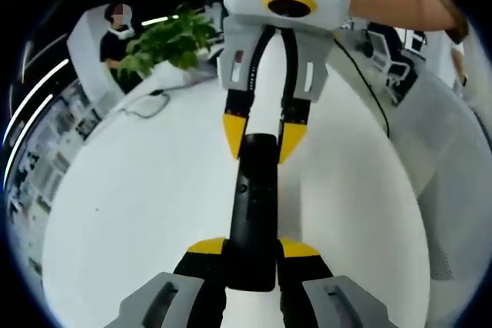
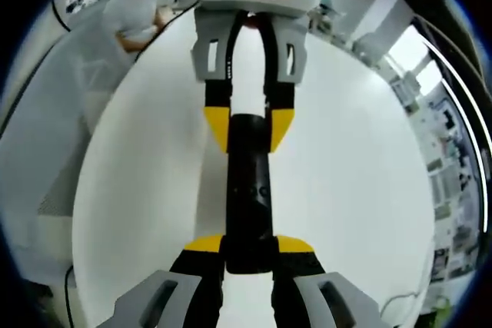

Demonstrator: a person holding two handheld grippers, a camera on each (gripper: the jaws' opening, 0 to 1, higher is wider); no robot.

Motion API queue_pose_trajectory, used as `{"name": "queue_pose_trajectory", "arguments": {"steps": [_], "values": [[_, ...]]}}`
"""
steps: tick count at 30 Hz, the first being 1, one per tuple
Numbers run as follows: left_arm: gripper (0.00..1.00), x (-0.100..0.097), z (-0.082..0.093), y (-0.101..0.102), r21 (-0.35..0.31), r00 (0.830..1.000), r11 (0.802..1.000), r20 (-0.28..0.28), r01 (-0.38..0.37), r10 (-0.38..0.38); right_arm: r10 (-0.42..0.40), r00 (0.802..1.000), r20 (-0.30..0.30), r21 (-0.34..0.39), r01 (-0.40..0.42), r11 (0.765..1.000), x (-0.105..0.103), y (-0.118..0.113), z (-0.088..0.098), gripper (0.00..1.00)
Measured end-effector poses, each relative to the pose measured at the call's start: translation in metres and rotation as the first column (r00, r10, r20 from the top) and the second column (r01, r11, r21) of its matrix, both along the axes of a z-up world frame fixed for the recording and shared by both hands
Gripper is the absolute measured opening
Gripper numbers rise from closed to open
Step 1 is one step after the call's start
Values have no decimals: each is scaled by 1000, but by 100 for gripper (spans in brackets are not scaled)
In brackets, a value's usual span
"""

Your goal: Press the specified remote control buttons in sequence, fully releasing each button before pressing the next.

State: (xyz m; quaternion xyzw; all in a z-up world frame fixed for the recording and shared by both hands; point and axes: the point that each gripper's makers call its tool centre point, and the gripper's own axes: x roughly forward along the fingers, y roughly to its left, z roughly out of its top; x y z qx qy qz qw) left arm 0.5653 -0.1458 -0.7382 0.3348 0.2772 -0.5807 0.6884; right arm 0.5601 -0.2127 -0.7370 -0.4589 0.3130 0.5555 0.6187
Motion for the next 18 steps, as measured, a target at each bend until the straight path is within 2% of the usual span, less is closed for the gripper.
{"name": "queue_pose_trajectory", "arguments": {"steps": [18], "values": [[24, 37, -22, 1, 40, 1000, 999, -5, 3, -3, -17, 1000, -14, 15, 17, 1000, 40, 1, -25, 20]]}}
